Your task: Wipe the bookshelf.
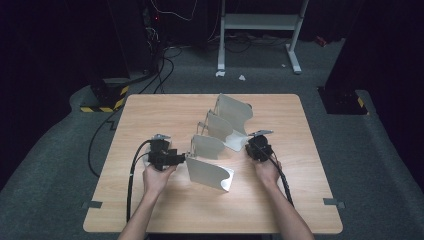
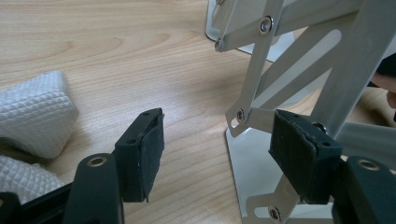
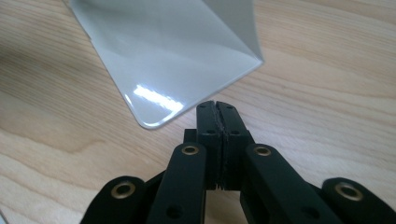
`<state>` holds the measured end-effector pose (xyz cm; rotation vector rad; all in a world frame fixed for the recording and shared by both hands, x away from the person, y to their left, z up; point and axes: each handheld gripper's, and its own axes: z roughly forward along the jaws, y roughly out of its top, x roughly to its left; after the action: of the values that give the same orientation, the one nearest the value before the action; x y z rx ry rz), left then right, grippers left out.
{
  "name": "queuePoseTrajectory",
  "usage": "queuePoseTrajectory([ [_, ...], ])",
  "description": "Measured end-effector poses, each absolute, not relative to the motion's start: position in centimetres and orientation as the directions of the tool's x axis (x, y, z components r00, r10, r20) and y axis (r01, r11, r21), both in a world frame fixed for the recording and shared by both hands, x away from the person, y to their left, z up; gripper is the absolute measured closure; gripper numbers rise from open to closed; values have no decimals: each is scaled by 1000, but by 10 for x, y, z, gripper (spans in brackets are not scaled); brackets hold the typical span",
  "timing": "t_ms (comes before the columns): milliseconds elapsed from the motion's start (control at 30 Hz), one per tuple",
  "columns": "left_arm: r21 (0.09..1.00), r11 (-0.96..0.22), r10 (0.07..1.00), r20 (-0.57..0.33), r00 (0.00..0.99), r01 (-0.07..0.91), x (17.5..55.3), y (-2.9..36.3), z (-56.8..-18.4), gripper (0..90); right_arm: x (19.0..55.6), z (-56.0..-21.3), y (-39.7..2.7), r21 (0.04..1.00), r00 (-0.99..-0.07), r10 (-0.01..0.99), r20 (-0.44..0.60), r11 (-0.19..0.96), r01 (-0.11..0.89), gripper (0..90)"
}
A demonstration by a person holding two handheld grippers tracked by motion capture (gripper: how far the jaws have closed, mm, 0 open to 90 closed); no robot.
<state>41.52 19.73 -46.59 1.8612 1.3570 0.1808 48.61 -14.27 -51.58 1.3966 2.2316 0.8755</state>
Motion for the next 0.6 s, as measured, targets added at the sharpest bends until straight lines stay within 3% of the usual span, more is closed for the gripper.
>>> queuePoseTrajectory([
  [600,656,-127,864,-295,408,744,408,189,-470,423,512,-519,-126,692,-444,896,8,315,649,900],
])
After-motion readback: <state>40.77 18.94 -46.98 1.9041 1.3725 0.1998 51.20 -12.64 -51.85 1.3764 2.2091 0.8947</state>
